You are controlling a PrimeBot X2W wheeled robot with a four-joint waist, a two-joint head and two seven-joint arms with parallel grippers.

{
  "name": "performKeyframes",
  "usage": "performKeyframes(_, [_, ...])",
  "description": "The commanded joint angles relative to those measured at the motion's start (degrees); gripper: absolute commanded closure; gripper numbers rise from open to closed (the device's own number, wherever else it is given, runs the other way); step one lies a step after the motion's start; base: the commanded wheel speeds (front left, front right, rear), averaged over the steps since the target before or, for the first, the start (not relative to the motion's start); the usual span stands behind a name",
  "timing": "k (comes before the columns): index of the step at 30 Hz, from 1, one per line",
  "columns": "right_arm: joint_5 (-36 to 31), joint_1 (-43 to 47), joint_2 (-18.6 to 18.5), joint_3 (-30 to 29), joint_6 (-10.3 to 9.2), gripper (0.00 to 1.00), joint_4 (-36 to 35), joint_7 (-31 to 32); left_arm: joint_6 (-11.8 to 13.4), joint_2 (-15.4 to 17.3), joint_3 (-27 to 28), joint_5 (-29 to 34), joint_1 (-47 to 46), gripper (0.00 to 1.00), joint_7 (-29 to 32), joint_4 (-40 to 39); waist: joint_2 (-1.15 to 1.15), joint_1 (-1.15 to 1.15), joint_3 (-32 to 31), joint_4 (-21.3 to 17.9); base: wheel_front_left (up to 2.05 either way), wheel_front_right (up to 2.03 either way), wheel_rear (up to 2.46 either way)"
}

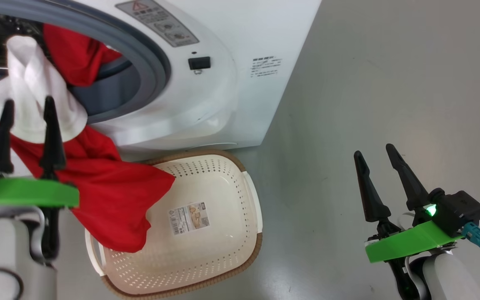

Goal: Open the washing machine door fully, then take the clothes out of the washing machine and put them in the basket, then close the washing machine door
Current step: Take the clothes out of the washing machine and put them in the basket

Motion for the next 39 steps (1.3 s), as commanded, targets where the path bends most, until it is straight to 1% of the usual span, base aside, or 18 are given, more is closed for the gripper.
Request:
performKeyframes(1, [-0.1,0.0,-0.2,1.4,0.37,0.0,-1.3,-0.4,-0.3,2.5,1.9,0.6,-1.5,0.0,-0.3,-0.1,0.0,0.0,0.3,-0.4,0.0,0.0,0.0])
performKeyframes(11, [0.4,-0.6,-0.2,1.8,0.37,0.0,-1.5,-0.4,-0.3,4.3,3.5,4.2,-11.4,0.0,-0.3,13.0,0.0,0.0,1.4,-1.6,0.0,0.0,0.0])
performKeyframes(16, [0.7,-1.2,-0.2,2.2,0.37,0.0,-1.4,-0.4,0.3,5.6,4.2,6.1,-15.5,0.0,-0.3,19.1,0.0,0.0,1.9,-2.3,0.0,0.0,0.0])
performKeyframes(17, [0.7,-1.2,-0.2,2.2,0.37,0.0,-1.4,-0.4,0.3,5.6,4.2,6.1,-15.5,0.0,-0.3,19.1,0.0,0.0,1.9,-2.3,0.0,0.0,0.0])
performKeyframes(25, [1.3,-1.4,-0.2,2.4,0.37,0.0,-1.7,-0.4,0.1,6.8,5.0,5.6,-21.5,0.0,-0.3,28.9,0.0,0.0,2.5,-3.0,0.0,0.0,0.0])
performKeyframes(31, [1.5,-1.4,-0.2,2.3,0.37,0.0,-1.8,-0.4,-0.1,7.5,4.5,5.2,-23.8,0.0,-0.3,32.8,0.0,0.0,2.5,-3.2,0.0,0.0,0.0])
performKeyframes(32, [1.6,-1.4,-0.2,2.3,0.37,0.0,-1.8,-0.4,-0.1,7.6,4.4,5.1,-24.1,0.26,-0.3,33.2,0.0,0.0,2.5,-3.2,0.0,0.0,0.0])
performKeyframes(33, [1.6,-1.4,-0.2,2.3,0.37,0.0,-1.8,-0.4,-0.2,7.6,4.3,5.0,-24.3,0.55,-0.3,33.6,0.0,0.0,2.5,-3.2,0.0,0.0,0.0])
performKeyframes(34, [1.6,-1.5,-0.2,2.3,0.37,0.0,-1.9,-0.4,-0.2,7.6,4.2,4.9,-24.4,0.73,-0.3,33.9,0.0,0.0,2.5,-3.2,0.0,0.0,0.0])
performKeyframes(35, [1.6,-1.5,-0.2,2.3,0.37,0.0,-1.9,-0.4,-0.2,7.6,4.1,4.8,-24.6,0.98,-0.3,34.2,0.0,0.0,2.5,-3.2,0.0,0.0,0.0])
performKeyframes(36, [1.5,-1.6,-0.2,2.2,0.37,0.0,-1.9,-0.4,-0.2,7.6,4.1,4.6,-24.7,1.0,-0.3,34.4,0.0,0.0,2.5,-3.2,0.0,0.0,0.0])
performKeyframes(39, [1.5,-1.8,-0.2,2.1,0.37,0.0,-2.0,-0.4,-0.3,7.4,3.5,3.7,-24.8,1.0,-0.3,34.3,0.0,0.0,2.4,-3.1,0.0,0.0,0.0])
